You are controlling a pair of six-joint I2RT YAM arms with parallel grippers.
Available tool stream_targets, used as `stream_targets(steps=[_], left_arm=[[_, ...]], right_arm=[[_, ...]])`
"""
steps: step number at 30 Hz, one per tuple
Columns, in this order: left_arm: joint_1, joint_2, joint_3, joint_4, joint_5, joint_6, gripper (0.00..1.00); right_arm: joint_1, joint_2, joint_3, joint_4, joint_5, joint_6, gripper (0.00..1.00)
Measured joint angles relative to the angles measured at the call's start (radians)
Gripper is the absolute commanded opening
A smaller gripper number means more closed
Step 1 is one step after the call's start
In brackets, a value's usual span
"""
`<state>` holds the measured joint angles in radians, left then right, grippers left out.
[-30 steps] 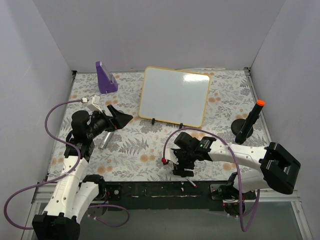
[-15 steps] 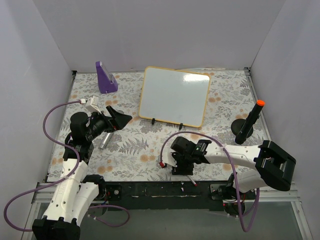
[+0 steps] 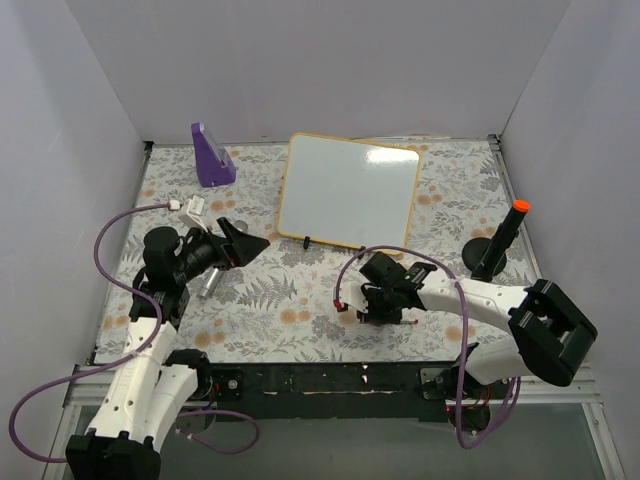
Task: Write a sentence on the whiteboard
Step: Pick up the whiteboard marker from the corner of the board, then pass from the right arm to the left
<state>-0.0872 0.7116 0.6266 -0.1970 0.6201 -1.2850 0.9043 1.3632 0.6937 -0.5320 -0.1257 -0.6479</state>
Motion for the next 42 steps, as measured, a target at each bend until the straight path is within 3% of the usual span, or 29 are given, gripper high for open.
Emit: stream_targets(steps=[8,11,17,21,32,42], left_arm=[[-0.027,0.011,-0.102,0.137,0.128,-0.092,0.98],[-0.103,0.03,-0.137,0.182,0.122,-0.133,0.98],[-0.329,0.105,-0.202,0.31,0.046,-0.234,0.93],[-0.422,0.215,-0.257,0.414,-0.006,-0.322,0.91],[-0.524,0.537,-0.289,0.733,-0.033,-0.485,0.68],[-0.602,0.732,-0.204,0.84,-0.01,-0.514,0.53]], right_arm=[[-0.17,0.05,0.043,0.0,-0.023,-0.046,0.08],[-0.224,0.064,0.054,-0.003,-0.072,-0.045,0.02],[-0.266,0.059,0.076,-0.029,-0.176,-0.055,0.01],[-0.27,0.016,0.085,-0.034,-0.219,-0.068,0.01],[-0.256,-0.065,0.166,-0.016,-0.29,-0.139,0.01],[-0.196,-0.018,0.197,0.019,-0.321,-0.141,0.01]])
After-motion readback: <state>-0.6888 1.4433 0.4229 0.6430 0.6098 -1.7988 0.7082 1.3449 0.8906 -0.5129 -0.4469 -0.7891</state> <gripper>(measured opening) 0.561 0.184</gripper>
